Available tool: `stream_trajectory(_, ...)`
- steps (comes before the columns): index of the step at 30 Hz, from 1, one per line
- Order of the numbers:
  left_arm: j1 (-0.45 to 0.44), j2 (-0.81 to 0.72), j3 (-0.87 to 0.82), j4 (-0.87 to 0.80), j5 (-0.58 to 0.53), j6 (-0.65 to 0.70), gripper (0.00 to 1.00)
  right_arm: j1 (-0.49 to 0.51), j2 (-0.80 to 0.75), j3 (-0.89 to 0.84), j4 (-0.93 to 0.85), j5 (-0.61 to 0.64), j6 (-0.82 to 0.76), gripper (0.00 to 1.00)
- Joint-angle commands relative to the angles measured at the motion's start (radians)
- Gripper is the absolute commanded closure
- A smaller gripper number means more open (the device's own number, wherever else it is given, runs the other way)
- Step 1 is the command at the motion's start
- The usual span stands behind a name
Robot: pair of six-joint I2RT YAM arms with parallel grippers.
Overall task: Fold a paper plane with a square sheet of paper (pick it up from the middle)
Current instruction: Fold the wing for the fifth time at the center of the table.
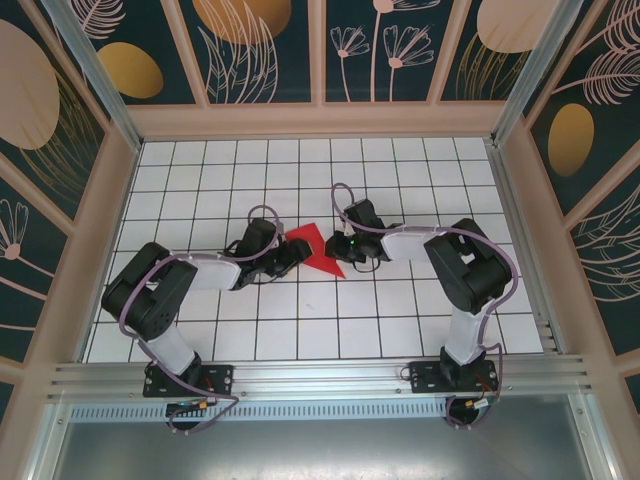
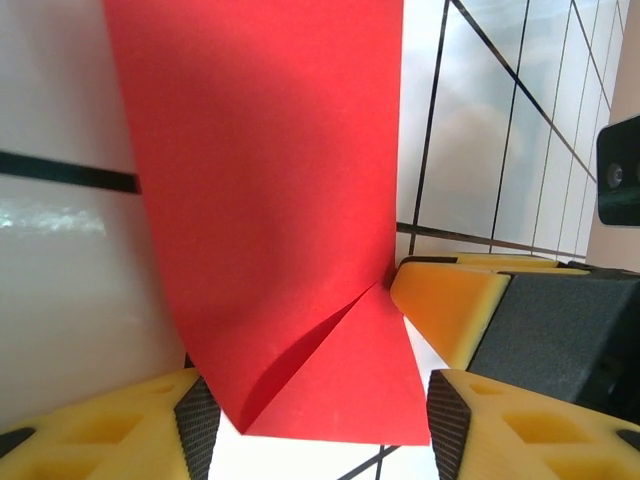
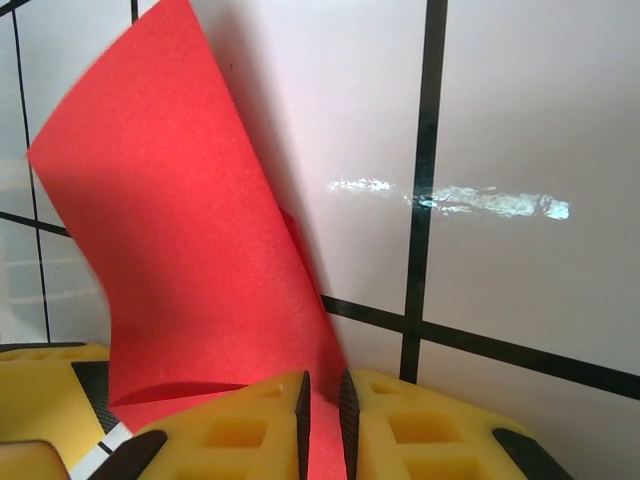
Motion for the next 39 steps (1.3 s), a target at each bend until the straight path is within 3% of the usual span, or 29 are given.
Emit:
stream_trajectory(1,-0.008,0.014,0.047,-0.03,-0.004,0.038,0.45,0.002,0.004,-0.032,-0.011,-0.015,0.007,0.79)
stream_trajectory(5,-0.008,0.046,0.066,-0.039,-0.018,0.043,0.59,0.002,-0.015,-0.044,0.001,-0.017,-0.01,0.79)
stream_trajectory(8,-0.009,0.047,0.072,-0.05,-0.035,0.043,0.74,0.003,-0.052,-0.051,0.013,-0.002,-0.047,0.78)
stream_trajectory(13,-0.009,0.043,0.081,-0.081,-0.052,0.046,0.92,0.006,-0.164,-0.076,0.051,0.122,-0.142,0.66)
stream_trajectory(18,-0.008,0.032,0.089,-0.091,-0.043,0.017,0.95,0.075,-0.261,-0.154,0.166,0.268,-0.289,0.56)
stream_trajectory(22,-0.009,0.027,0.096,-0.118,-0.045,-0.006,0.96,0.159,-0.292,-0.255,0.328,0.385,-0.438,0.58)
stream_trajectory(26,-0.009,-0.012,0.115,-0.153,-0.047,-0.016,0.95,0.197,-0.293,-0.336,0.487,0.367,-0.533,0.58)
stream_trajectory(33,-0.009,-0.019,0.15,-0.195,-0.045,-0.018,0.94,0.281,-0.222,-0.366,0.598,0.388,-0.701,0.58)
stream_trajectory(39,-0.009,-0.019,0.165,-0.214,-0.052,-0.02,0.94,0.306,-0.166,-0.382,0.668,0.404,-0.756,0.6)
